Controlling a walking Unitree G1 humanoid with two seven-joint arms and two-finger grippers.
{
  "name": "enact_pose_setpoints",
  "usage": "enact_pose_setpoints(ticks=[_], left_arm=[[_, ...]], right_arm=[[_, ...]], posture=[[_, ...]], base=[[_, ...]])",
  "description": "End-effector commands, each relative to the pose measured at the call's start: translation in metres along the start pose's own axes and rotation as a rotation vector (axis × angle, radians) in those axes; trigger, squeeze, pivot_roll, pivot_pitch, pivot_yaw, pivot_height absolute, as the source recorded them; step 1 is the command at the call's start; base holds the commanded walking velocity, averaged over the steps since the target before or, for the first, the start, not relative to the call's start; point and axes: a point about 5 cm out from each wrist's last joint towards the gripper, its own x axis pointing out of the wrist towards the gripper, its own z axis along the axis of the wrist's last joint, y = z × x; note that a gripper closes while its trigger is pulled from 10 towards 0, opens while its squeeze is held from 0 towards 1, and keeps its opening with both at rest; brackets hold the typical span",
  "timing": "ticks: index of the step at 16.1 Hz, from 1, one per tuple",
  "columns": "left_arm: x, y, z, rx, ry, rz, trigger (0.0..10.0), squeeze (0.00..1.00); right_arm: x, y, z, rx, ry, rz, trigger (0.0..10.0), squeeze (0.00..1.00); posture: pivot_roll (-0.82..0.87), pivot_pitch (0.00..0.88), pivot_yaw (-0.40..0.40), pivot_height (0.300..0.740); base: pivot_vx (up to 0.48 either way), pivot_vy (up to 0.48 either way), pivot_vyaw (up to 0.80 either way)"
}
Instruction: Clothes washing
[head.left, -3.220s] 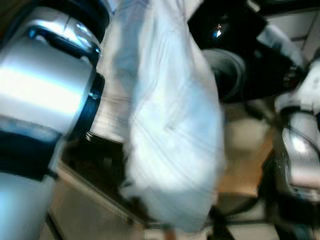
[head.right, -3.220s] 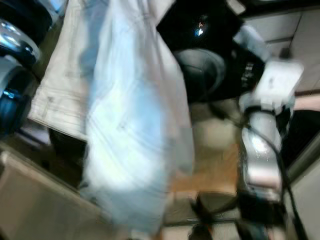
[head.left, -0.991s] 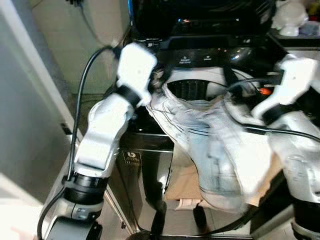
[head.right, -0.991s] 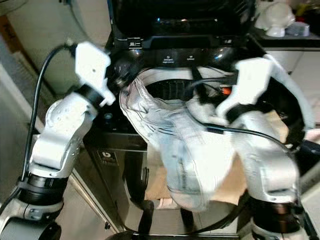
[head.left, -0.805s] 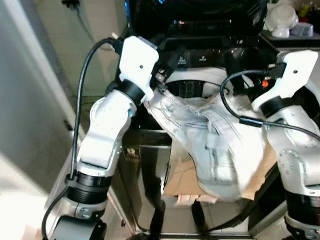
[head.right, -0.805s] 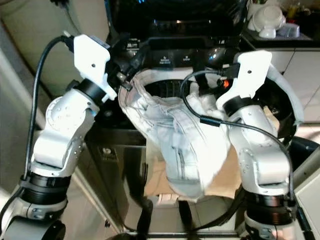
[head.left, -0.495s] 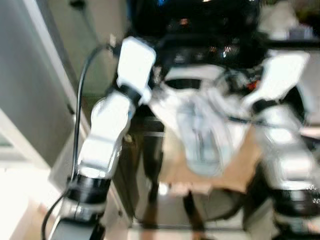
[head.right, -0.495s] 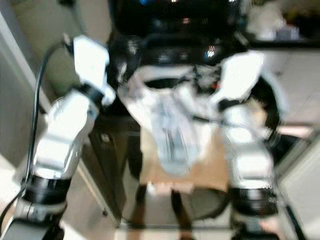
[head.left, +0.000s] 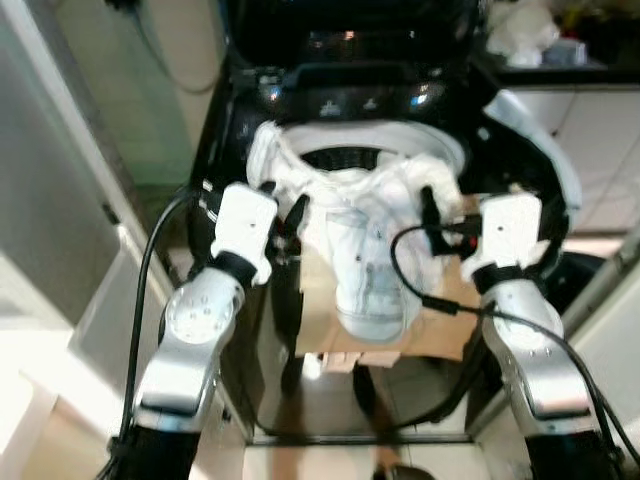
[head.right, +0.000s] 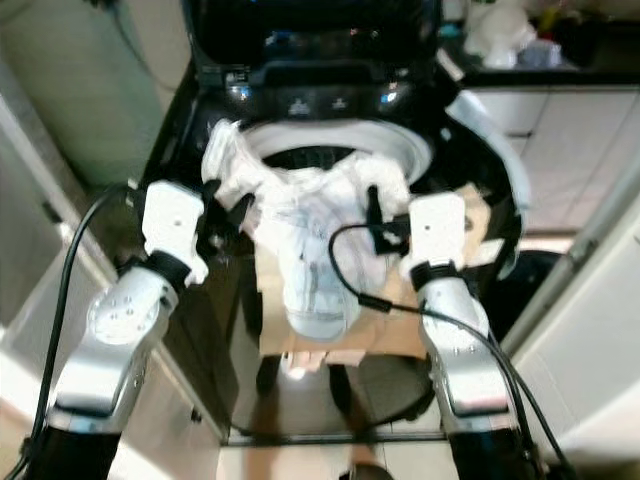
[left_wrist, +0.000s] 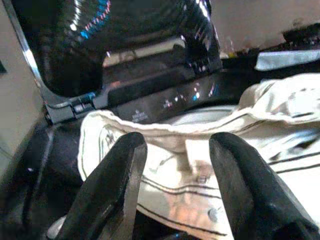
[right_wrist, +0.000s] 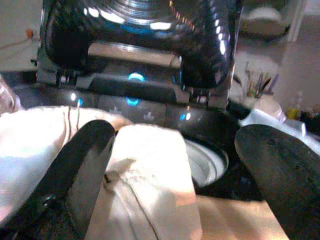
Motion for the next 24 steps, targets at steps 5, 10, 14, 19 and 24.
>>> enact_pose_setpoints(ticks=[5,10,14,19,24], left_arm=[[0.009,0.002,0.016,0.031,-0.073,0.007,10.0,0.0],[0.01,0.0,0.014,0.009,-0.069,0.005,10.0,0.0],[0.011,-0.001,0.012,0.004,-0.064,-0.004,10.0,0.0],[0.013,-0.003,0.015,0.012,-0.078,-0.019,10.0,0.0],[0.014,0.042,0.016,0.109,-0.057,0.248,10.0,0.0]], right_arm=[[0.012,0.001,0.017,-0.008,-0.099,0.005,10.0,0.0],[-0.01,-0.023,0.015,0.105,-0.064,0.108,10.0,0.0],[-0.047,-0.013,0.008,0.13,-0.004,0.285,10.0,0.0],[-0.069,-0.026,0.004,0.252,0.217,0.579,10.0,0.0],[-0.038,0.022,-0.027,0.282,0.224,0.607,10.0,0.0]], posture=[[-0.1,0.0,0.019,0.74],[-0.13,0.0,0.024,0.74],[-0.15,0.0,0.026,0.74],[-0.16,0.0,0.037,0.74],[-0.12,0.0,0.024,0.74]], base=[[-0.173,-0.279,0.0],[0.0,0.0,0.0],[0.0,0.0,0.0],[0.0,0.0,0.0],[0.0,0.0,0.0]])
